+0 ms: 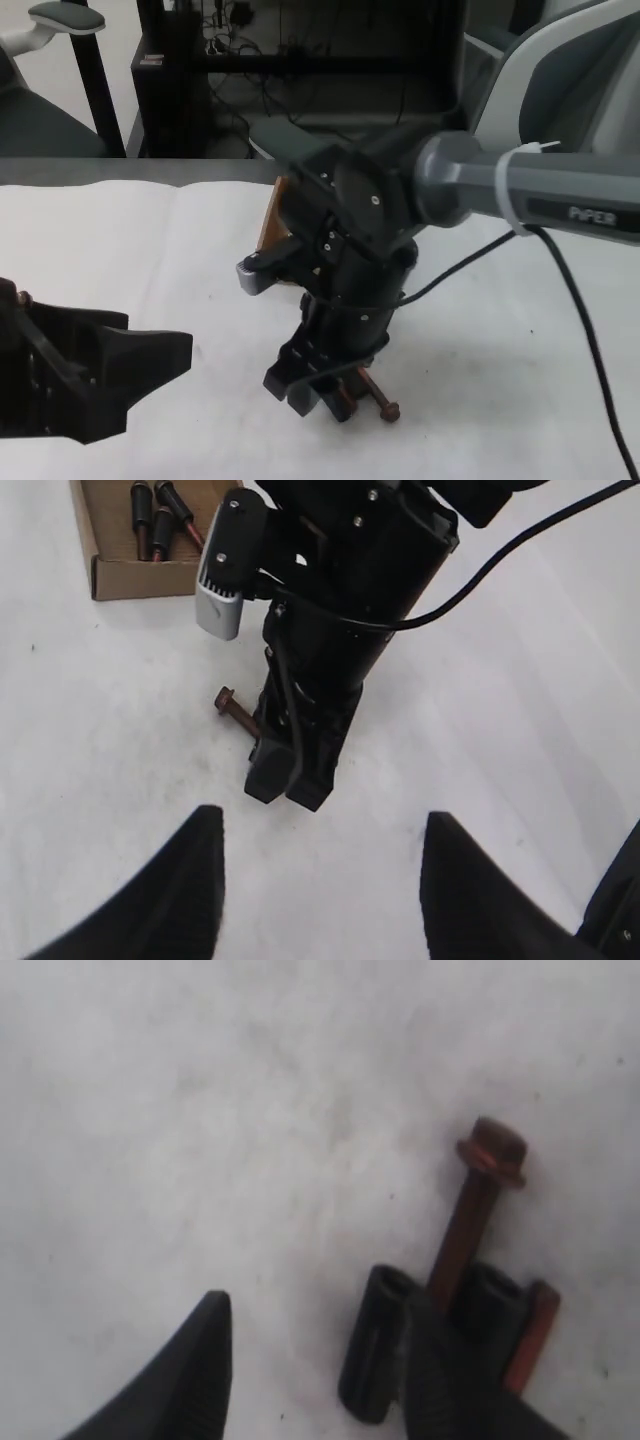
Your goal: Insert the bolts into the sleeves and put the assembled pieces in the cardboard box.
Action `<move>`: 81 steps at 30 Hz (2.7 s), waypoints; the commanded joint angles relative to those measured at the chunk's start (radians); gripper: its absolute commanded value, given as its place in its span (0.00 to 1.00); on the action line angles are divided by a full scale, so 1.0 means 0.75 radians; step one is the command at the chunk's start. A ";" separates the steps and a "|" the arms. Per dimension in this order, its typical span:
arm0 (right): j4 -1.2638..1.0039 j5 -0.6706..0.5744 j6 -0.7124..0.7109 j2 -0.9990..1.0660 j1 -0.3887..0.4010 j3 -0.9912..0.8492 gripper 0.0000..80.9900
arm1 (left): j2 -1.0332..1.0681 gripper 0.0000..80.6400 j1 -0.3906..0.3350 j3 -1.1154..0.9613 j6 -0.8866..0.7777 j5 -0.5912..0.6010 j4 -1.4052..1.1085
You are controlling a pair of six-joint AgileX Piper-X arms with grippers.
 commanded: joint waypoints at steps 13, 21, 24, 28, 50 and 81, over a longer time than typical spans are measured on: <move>-0.030 0.147 -0.124 0.063 -0.004 -0.107 0.64 | 0.000 0.72 -0.002 -0.001 0.040 0.010 -0.016; -0.039 0.146 -0.124 0.063 -0.035 -0.107 0.64 | 0.000 0.72 -0.002 -0.001 0.040 0.010 -0.016; -0.055 0.146 -0.124 0.063 -0.046 -0.107 0.64 | 0.000 0.72 -0.002 -0.001 0.040 0.010 -0.016; -0.067 0.146 -0.124 0.086 -0.049 -0.107 0.64 | 0.000 0.72 0.002 -0.001 0.040 0.005 -0.016; -0.075 0.138 -0.124 0.181 -0.049 -0.107 0.64 | 0.000 0.72 0.002 -0.001 0.069 0.000 -0.077; 0.116 0.138 -0.150 0.165 -0.046 -0.449 0.00 | 0.000 0.72 0.002 -0.001 0.069 -0.071 -0.076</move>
